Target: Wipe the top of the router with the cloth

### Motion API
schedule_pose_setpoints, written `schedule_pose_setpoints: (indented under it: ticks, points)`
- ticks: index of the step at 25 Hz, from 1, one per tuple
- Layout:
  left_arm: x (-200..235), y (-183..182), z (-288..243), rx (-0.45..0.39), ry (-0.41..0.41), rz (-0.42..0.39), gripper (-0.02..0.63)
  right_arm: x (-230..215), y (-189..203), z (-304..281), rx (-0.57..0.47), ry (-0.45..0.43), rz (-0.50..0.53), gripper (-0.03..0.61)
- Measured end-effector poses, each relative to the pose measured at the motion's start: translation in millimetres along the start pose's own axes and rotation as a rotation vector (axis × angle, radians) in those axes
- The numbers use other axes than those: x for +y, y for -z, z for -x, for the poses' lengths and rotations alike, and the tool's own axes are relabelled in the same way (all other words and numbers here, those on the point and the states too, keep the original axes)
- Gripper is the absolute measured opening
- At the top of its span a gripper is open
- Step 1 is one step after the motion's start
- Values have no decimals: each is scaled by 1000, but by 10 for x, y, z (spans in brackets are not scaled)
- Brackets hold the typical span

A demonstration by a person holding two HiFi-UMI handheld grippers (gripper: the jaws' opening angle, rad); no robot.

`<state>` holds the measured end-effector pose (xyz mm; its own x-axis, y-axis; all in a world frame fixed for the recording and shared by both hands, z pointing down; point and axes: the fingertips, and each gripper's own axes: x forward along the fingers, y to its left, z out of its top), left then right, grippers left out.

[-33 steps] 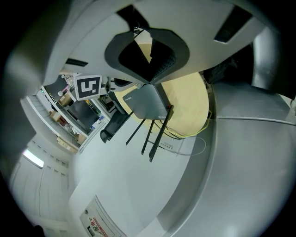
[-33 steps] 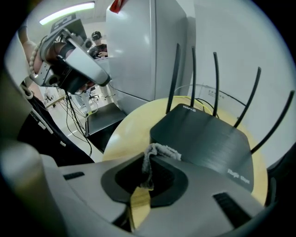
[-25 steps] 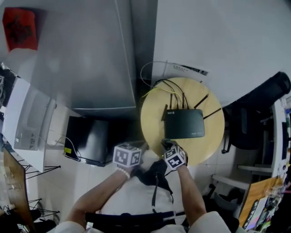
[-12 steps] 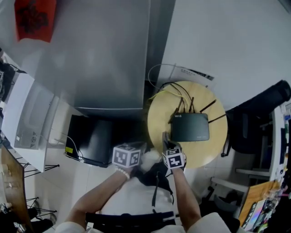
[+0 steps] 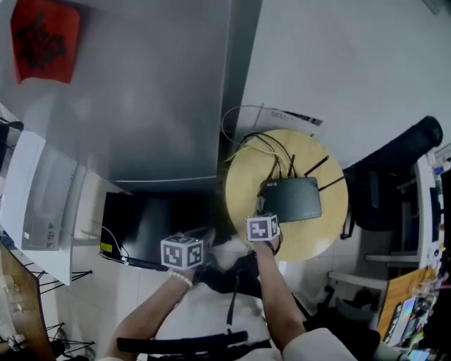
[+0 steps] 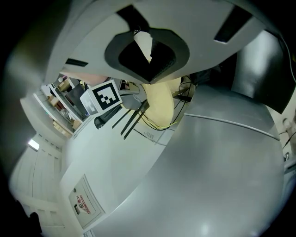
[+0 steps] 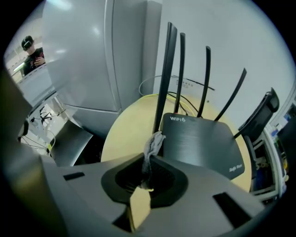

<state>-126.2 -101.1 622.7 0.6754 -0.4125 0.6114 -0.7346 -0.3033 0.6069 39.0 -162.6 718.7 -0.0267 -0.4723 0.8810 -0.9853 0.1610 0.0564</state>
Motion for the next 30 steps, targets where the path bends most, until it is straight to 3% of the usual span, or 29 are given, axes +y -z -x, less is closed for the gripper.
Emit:
schedule_pose_setpoints:
  ticks: [6, 23, 27, 30]
  points:
    - [66, 17, 115, -17, 7, 16, -3, -113, -7, 14, 35, 49, -1, 44]
    - [-320, 324, 61, 21, 103, -42, -3, -246, 791, 333, 70, 59, -14, 44]
    - [-411, 278, 92, -42, 125, -38, -3, -317, 822, 467, 30, 52, 46, 44]
    - [-483, 54, 114, -118, 131, -41, -2, -312, 736, 680, -43, -24, 30, 44]
